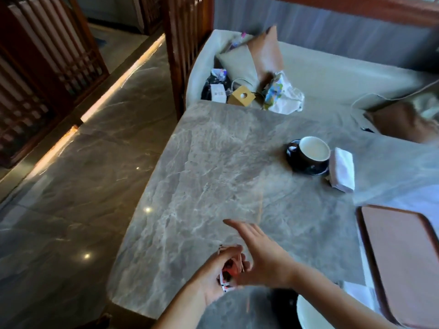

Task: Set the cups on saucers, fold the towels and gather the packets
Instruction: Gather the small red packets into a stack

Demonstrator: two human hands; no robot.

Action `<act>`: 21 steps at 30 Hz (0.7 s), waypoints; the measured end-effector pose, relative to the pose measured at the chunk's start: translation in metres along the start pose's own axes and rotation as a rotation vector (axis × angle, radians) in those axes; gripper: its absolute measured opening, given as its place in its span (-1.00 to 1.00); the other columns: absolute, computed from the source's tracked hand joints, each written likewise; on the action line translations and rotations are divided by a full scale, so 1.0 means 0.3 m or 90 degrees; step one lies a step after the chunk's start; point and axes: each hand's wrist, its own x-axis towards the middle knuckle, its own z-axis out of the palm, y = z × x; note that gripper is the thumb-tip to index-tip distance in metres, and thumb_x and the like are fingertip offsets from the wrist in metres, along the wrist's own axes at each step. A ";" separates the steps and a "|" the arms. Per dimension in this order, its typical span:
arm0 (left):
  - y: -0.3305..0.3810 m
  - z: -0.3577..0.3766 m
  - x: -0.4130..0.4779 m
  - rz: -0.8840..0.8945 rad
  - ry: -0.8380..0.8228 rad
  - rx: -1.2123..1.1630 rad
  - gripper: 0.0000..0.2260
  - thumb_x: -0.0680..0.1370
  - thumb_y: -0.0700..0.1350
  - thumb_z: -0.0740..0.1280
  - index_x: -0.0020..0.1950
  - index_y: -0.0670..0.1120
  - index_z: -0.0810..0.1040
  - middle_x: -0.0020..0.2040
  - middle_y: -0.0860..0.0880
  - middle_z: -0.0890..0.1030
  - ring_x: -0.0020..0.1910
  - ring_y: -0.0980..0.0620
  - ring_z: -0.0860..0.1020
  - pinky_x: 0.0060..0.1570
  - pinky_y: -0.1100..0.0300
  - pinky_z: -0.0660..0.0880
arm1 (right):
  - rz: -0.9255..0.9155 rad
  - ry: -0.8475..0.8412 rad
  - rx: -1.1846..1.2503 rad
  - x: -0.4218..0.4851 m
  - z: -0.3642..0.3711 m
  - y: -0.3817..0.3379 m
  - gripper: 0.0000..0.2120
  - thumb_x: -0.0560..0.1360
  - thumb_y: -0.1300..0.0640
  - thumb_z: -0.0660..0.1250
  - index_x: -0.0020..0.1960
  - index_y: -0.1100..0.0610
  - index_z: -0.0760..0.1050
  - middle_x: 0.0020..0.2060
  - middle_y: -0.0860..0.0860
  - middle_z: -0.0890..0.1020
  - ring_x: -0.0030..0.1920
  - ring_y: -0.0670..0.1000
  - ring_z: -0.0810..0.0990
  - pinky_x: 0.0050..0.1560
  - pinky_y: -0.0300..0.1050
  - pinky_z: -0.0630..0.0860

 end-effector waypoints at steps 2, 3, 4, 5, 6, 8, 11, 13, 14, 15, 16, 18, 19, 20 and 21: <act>-0.015 0.075 0.021 -0.029 -0.019 0.033 -0.93 0.34 -0.17 0.38 -0.27 -0.13 0.65 -0.33 -0.10 0.66 -0.38 0.00 0.65 -0.38 0.23 0.54 | -0.008 -0.040 -0.176 -0.070 -0.018 0.020 0.19 0.18 -0.19 0.49 0.52 -0.07 -0.27 0.49 -0.10 0.13 0.48 -0.07 0.06 0.48 -0.08 0.05; -0.025 0.109 0.038 -0.045 -0.023 0.049 -0.90 0.40 -0.19 0.33 -0.27 -0.14 0.64 -0.36 -0.11 0.66 -0.39 -0.01 0.65 -0.42 0.23 0.54 | -0.025 -0.025 -0.234 -0.101 -0.017 0.037 0.22 0.19 -0.17 0.50 0.51 -0.05 -0.32 0.48 -0.05 0.19 0.46 -0.02 0.13 0.47 -0.05 0.08; -0.036 0.149 0.052 -0.062 -0.024 0.061 -0.89 0.44 -0.19 0.30 -0.23 -0.14 0.61 -0.36 -0.12 0.66 -0.38 -0.02 0.65 -0.42 0.23 0.54 | -0.037 -0.006 -0.264 -0.134 -0.019 0.056 0.21 0.22 -0.15 0.49 0.52 -0.03 -0.33 0.43 -0.02 0.28 0.41 0.01 0.23 0.45 -0.03 0.15; -0.051 0.189 0.069 -0.074 -0.024 0.075 -0.91 0.46 -0.18 0.29 -0.19 -0.15 0.58 -0.34 -0.12 0.65 -0.37 -0.02 0.65 -0.40 0.22 0.54 | -0.037 0.013 -0.267 -0.165 -0.026 0.079 0.15 0.27 -0.15 0.45 0.52 -0.01 -0.32 0.37 -0.01 0.37 0.35 0.03 0.33 0.40 -0.03 0.24; -0.066 0.225 0.082 -0.084 -0.028 0.088 -0.92 0.44 -0.16 0.31 -0.19 -0.15 0.58 -0.32 -0.12 0.65 -0.36 -0.02 0.65 -0.36 0.21 0.54 | -0.027 0.036 -0.250 -0.195 -0.036 0.108 0.08 0.32 -0.16 0.40 0.53 -0.01 -0.29 0.32 -0.02 0.42 0.31 0.03 0.38 0.34 -0.04 0.31; -0.092 0.293 0.104 -0.111 -0.038 0.093 -0.89 0.34 -0.12 0.38 -0.23 -0.15 0.63 -0.25 -0.13 0.67 -0.31 -0.03 0.66 -0.26 0.15 0.53 | 0.003 0.072 -0.190 -0.256 -0.066 0.156 -0.05 0.38 -0.18 0.33 0.53 -0.03 -0.21 0.31 -0.04 0.44 0.29 0.01 0.42 0.25 -0.08 0.39; -0.128 0.397 0.139 -0.134 -0.056 0.116 -0.87 0.33 -0.11 0.38 -0.26 -0.16 0.65 -0.29 -0.12 0.68 -0.34 -0.03 0.65 -0.35 0.20 0.55 | 0.040 0.069 -0.145 -0.345 -0.111 0.229 -0.03 0.35 -0.10 0.35 0.53 -0.05 -0.22 0.32 -0.04 0.41 0.28 0.01 0.39 0.24 -0.10 0.39; -0.158 0.479 0.168 -0.142 -0.038 0.143 -0.87 0.38 -0.10 0.36 -0.20 -0.15 0.61 -0.32 -0.11 0.67 -0.32 -0.03 0.63 -0.41 0.21 0.54 | 0.049 0.064 -0.153 -0.404 -0.136 0.282 0.02 0.32 -0.01 0.39 0.53 -0.04 -0.25 0.30 -0.02 0.41 0.26 0.02 0.38 0.21 -0.08 0.42; -0.169 0.507 0.184 -0.144 -0.029 0.150 -0.87 0.42 -0.09 0.35 -0.18 -0.15 0.60 -0.32 -0.11 0.67 -0.30 -0.04 0.62 -0.42 0.21 0.53 | 0.056 0.066 -0.157 -0.422 -0.147 0.303 0.02 0.33 0.04 0.40 0.53 -0.05 -0.25 0.28 -0.02 0.41 0.25 0.03 0.38 0.19 -0.07 0.44; -0.183 0.543 0.205 -0.146 -0.029 0.151 -0.85 0.46 -0.08 0.32 -0.17 -0.15 0.59 -0.33 -0.11 0.67 -0.31 -0.03 0.61 -0.43 0.22 0.51 | 0.066 0.070 -0.147 -0.448 -0.162 0.329 0.01 0.33 0.09 0.39 0.53 -0.05 -0.23 0.27 -0.01 0.41 0.25 0.03 0.37 0.16 -0.06 0.46; -0.197 0.578 0.226 -0.147 -0.033 0.155 -0.84 0.49 -0.08 0.30 -0.19 -0.14 0.59 -0.34 -0.11 0.66 -0.34 -0.02 0.61 -0.44 0.23 0.50 | 0.078 0.071 -0.125 -0.474 -0.175 0.359 -0.01 0.33 0.14 0.39 0.53 -0.04 -0.21 0.27 0.00 0.41 0.25 0.04 0.37 0.14 -0.04 0.47; -0.223 0.649 0.270 -0.146 -0.050 0.160 -0.83 0.49 -0.11 0.29 -0.23 -0.13 0.60 -0.33 -0.11 0.65 -0.37 0.00 0.62 -0.40 0.21 0.50 | 0.098 0.076 -0.081 -0.527 -0.200 0.428 -0.02 0.33 0.17 0.39 0.52 -0.03 -0.18 0.28 0.02 0.41 0.26 0.03 0.36 0.14 -0.05 0.49; -0.235 0.685 0.288 -0.144 -0.063 0.156 -0.85 0.46 -0.13 0.30 -0.25 -0.13 0.61 -0.32 -0.11 0.65 -0.36 -0.01 0.63 -0.38 0.20 0.50 | 0.106 0.083 -0.068 -0.551 -0.210 0.467 -0.02 0.33 0.16 0.40 0.52 -0.03 -0.17 0.29 0.02 0.41 0.27 0.02 0.36 0.14 -0.06 0.49; -0.250 0.720 0.308 -0.140 -0.072 0.153 -0.87 0.43 -0.15 0.30 -0.27 -0.12 0.61 -0.33 -0.10 0.65 -0.37 0.00 0.62 -0.39 0.20 0.49 | 0.113 0.093 -0.057 -0.575 -0.219 0.506 -0.02 0.33 0.14 0.41 0.52 -0.03 -0.17 0.31 0.03 0.40 0.28 0.02 0.36 0.15 -0.07 0.48; -0.266 0.755 0.328 -0.136 -0.076 0.151 -0.87 0.43 -0.17 0.29 -0.28 -0.12 0.60 -0.35 -0.09 0.63 -0.39 0.01 0.61 -0.42 0.21 0.47 | 0.120 0.101 -0.049 -0.598 -0.228 0.545 -0.02 0.34 0.13 0.41 0.53 -0.03 -0.16 0.32 0.03 0.39 0.30 0.02 0.35 0.17 -0.07 0.47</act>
